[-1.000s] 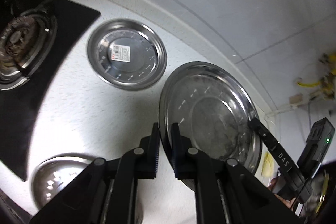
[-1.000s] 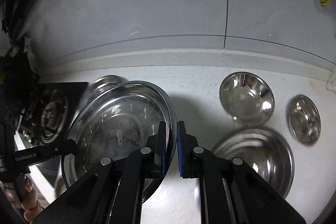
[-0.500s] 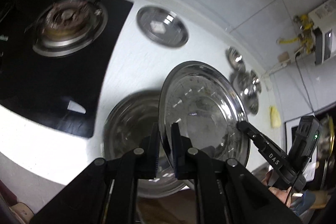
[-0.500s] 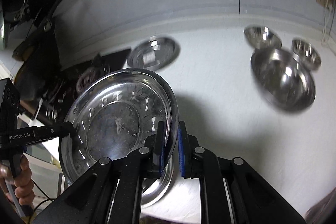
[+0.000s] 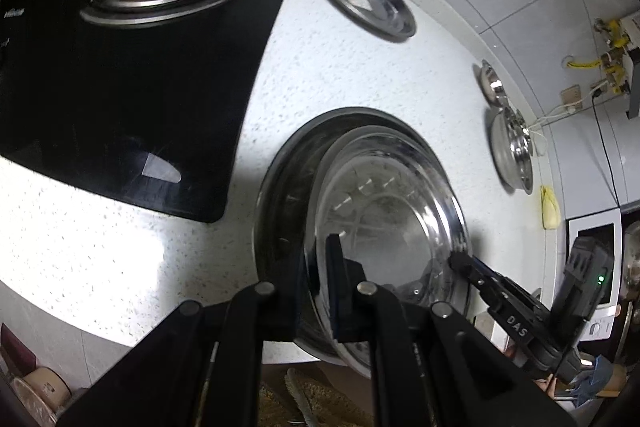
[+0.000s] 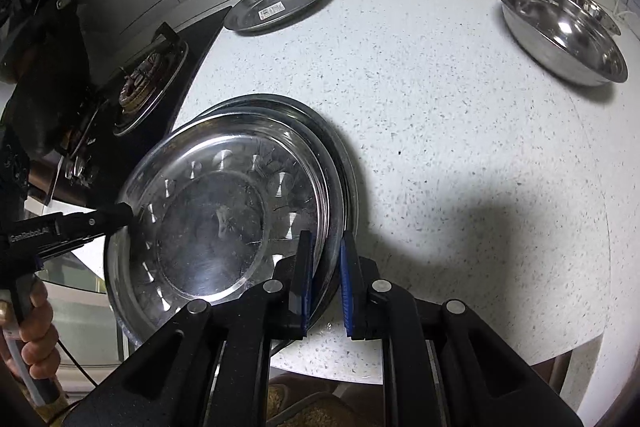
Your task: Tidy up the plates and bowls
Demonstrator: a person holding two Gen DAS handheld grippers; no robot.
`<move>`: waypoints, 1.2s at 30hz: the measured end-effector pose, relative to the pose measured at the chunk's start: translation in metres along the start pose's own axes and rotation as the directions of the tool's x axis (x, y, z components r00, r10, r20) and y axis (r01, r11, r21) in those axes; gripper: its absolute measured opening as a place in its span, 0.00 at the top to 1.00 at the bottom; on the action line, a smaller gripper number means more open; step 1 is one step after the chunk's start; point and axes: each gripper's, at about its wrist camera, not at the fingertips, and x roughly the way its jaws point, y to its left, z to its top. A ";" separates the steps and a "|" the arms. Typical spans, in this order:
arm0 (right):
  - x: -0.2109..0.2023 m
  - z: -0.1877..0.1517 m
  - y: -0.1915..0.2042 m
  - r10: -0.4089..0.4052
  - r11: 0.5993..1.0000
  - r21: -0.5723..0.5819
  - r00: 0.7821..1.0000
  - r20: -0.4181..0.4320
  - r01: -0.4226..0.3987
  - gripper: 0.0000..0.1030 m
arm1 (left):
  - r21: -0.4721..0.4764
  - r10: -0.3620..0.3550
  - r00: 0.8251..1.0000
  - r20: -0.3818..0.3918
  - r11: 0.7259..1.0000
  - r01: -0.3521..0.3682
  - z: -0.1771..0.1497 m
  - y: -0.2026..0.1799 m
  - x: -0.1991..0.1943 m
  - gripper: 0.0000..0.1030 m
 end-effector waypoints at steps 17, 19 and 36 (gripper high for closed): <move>0.006 0.005 0.014 -0.023 0.987 -0.158 0.997 -0.070 0.011 0.84 | -0.058 0.039 0.999 0.004 0.998 -0.038 0.009 0.013 0.017 0.92; 0.007 0.006 0.013 -0.013 0.986 -0.167 0.997 -0.082 -0.001 0.83 | -0.059 0.047 0.999 0.006 0.997 -0.046 0.010 0.013 0.017 0.92; -0.019 0.045 0.003 -0.005 0.969 -0.246 1.000 -0.016 0.001 0.59 | -0.003 0.096 0.988 0.121 0.995 -0.096 0.045 -0.009 -0.016 0.89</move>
